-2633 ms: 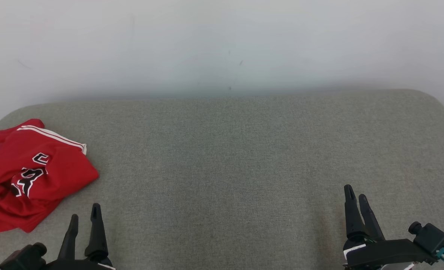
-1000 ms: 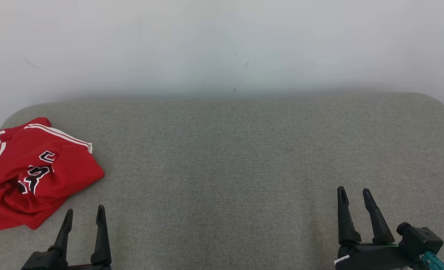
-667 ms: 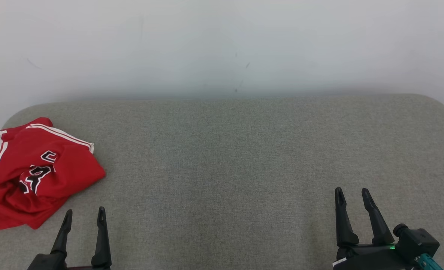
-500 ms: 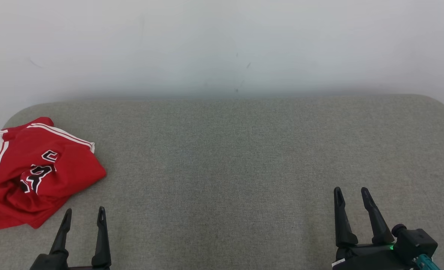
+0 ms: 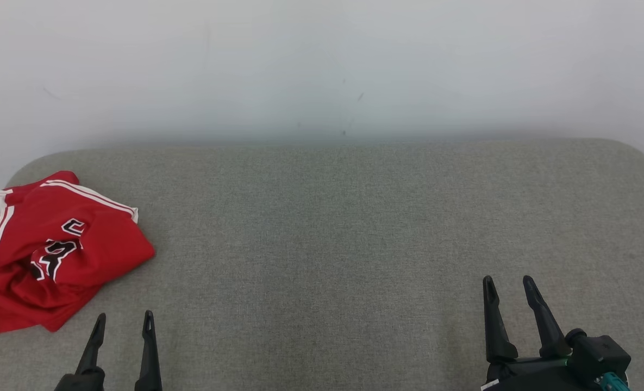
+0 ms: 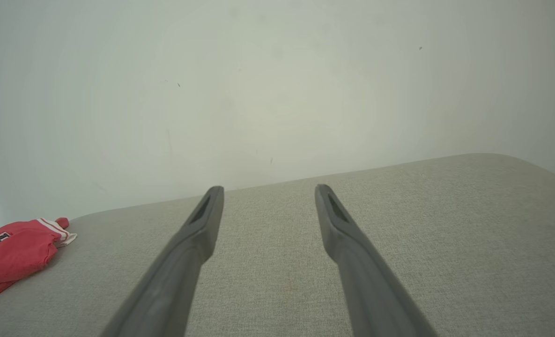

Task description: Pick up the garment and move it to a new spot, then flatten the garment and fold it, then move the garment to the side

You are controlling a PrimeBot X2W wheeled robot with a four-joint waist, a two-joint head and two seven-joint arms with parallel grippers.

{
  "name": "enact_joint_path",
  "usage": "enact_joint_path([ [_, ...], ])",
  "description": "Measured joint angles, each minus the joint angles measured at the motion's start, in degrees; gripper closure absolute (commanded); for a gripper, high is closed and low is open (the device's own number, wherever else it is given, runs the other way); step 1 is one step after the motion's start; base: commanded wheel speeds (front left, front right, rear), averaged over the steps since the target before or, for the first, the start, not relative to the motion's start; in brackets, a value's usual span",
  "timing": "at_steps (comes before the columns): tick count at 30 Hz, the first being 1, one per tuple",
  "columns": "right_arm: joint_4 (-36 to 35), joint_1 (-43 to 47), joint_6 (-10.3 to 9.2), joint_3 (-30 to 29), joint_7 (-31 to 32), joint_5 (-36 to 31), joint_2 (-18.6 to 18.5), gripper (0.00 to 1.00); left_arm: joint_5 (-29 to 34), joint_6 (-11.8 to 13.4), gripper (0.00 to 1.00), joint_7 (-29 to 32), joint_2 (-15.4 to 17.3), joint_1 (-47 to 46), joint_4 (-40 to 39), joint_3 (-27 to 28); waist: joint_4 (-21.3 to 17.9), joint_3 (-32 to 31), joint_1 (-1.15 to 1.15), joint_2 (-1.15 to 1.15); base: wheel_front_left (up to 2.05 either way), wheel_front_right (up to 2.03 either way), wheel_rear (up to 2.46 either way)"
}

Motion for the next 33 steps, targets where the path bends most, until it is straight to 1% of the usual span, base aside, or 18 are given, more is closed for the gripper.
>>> enact_joint_path([
  [11, 2.6, 0.1, 0.0, -0.5, -0.1, 0.0, 0.0, 0.0, 0.1, 0.0, 0.0, 0.0, 0.3, -0.2, 1.1, -0.6, 0.1, -0.9, 0.0, 0.0, 0.0, 0.0, 0.0],
  [13, 3.1, 0.0, 0.0, -0.5, -0.1, 0.0, 0.0, 0.0, 0.3, 0.4, 0.0, 0.0, 0.6, -0.2, 1.2, -0.7, 0.1, -1.0, 0.0, 0.0, 0.0, 0.0, 0.0],
  [22, 4.4, -0.3, 0.0, -0.2, -0.1, 0.0, 0.0, 0.0, -0.4, 0.8, 0.0, 4.4, 0.8, 0.0, -0.2, -0.9, 0.0, -1.2, 0.0, 0.0, 0.0, 0.0, 0.0],
  [26, 4.7, -0.4, 0.0, -0.1, -0.1, 0.0, 0.0, 0.0, -0.9, 1.3, 0.0, 5.6, 0.9, 0.1, -1.6, -0.9, 0.1, -1.3, 0.0, 0.0, 0.0, 0.0, 0.0],
  [33, 5.4, -0.8, 0.0, -0.2, -0.1, 0.0, 0.0, 0.0, -1.5, 1.4, 0.0, 7.1, 1.0, 1.0, -2.9, -1.1, 0.1, -1.1, 0.0, 0.0, 0.0, 0.0, 0.0],
])
